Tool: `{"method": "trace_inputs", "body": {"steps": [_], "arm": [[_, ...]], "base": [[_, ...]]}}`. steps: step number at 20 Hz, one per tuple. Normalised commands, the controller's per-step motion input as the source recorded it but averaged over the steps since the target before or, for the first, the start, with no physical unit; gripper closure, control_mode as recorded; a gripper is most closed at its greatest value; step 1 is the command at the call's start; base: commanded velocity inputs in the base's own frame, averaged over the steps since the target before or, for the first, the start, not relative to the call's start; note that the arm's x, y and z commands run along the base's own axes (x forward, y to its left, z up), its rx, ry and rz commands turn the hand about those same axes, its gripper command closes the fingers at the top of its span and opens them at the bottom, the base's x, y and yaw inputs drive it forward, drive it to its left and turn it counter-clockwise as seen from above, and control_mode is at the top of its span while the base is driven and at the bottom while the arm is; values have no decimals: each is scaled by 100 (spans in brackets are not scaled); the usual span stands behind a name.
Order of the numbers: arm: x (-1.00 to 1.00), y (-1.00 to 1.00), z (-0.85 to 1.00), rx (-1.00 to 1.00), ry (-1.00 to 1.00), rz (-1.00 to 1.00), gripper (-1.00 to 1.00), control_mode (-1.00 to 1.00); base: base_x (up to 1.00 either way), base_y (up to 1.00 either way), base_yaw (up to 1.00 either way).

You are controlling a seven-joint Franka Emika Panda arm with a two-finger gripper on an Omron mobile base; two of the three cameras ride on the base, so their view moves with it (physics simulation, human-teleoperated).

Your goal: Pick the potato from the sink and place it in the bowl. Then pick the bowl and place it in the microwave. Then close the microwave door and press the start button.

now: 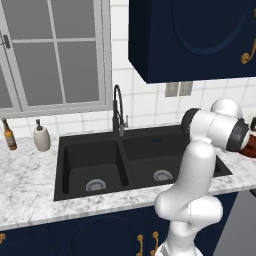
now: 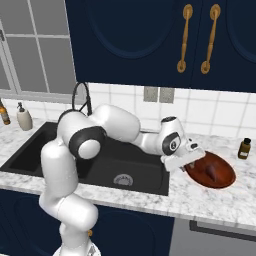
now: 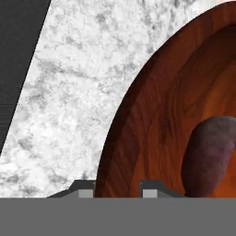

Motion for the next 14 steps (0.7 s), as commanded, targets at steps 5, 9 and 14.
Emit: {"method": "trace_inputs", "body": {"steps": [5,9,14], "arm": [[-30,28,39,-1,-9,50,100,-100],[-32,15,37,-8,-28,50,100,-100],[-41,14,52,-8,-10,48,100,-100]], "base": [[0,0,0],[0,0,0],[0,0,0]]}}
